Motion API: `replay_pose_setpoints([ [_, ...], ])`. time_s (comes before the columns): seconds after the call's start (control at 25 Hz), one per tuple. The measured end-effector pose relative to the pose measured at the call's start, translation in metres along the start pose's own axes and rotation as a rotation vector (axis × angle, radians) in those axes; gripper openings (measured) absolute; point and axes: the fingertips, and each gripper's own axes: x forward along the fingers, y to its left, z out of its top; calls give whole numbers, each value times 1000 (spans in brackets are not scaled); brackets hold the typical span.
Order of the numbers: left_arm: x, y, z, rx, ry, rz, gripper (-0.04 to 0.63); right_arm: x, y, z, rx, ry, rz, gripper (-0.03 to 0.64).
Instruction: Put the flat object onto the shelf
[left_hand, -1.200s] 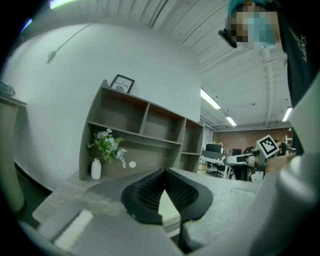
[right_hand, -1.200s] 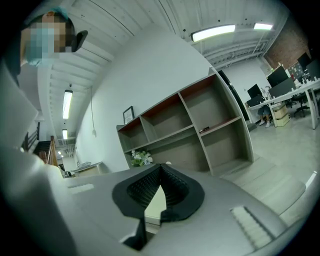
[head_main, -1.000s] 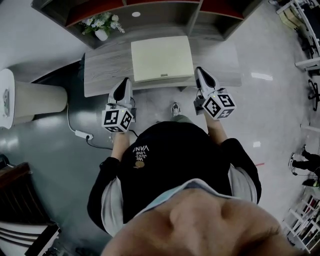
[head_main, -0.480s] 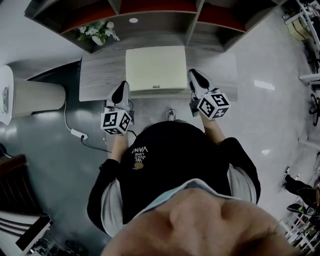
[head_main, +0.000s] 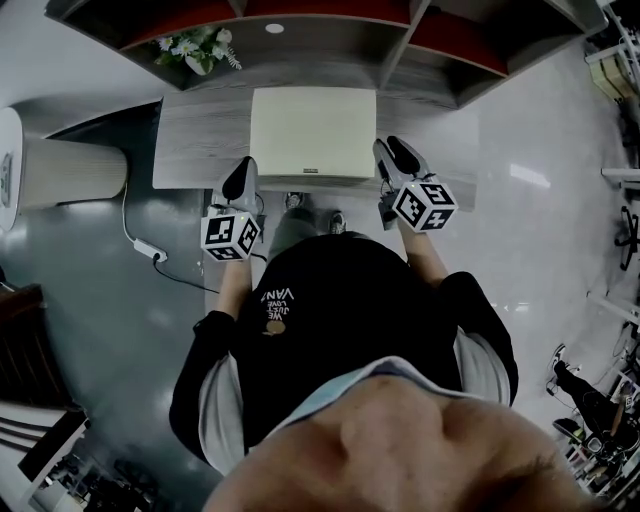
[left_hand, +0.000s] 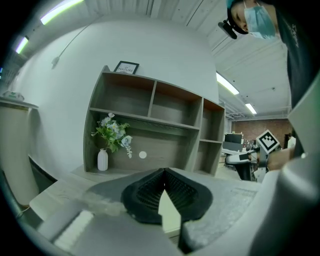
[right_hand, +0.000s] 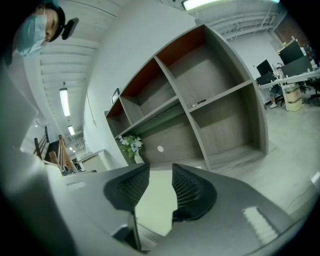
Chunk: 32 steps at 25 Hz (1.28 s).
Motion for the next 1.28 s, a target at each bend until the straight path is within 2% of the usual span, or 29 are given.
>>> replay_pose_setpoints([
  [0.12, 9, 12, -11, -15, 36, -13, 5, 12, -5, -5, 6, 21, -25, 174],
  [0.44, 44, 41, -25, -26, 150, -67, 18, 36, -24, -24, 47, 82, -127, 232],
  [0.64, 65, 51, -41, -99, 218, -128, 126, 48, -35, -41, 92, 122, -169, 249],
  [0.88, 82, 65, -67, -160, 322, -150, 249, 59, -49, -63, 139, 180, -208, 277],
  [1.12, 99, 66, -88, -231, 421, -217, 335, 75, -65, -86, 207, 274, -204, 313],
  [1.28, 107, 65, -99, -285, 475, -240, 357, 79, -80, -98, 224, 323, -228, 319],
])
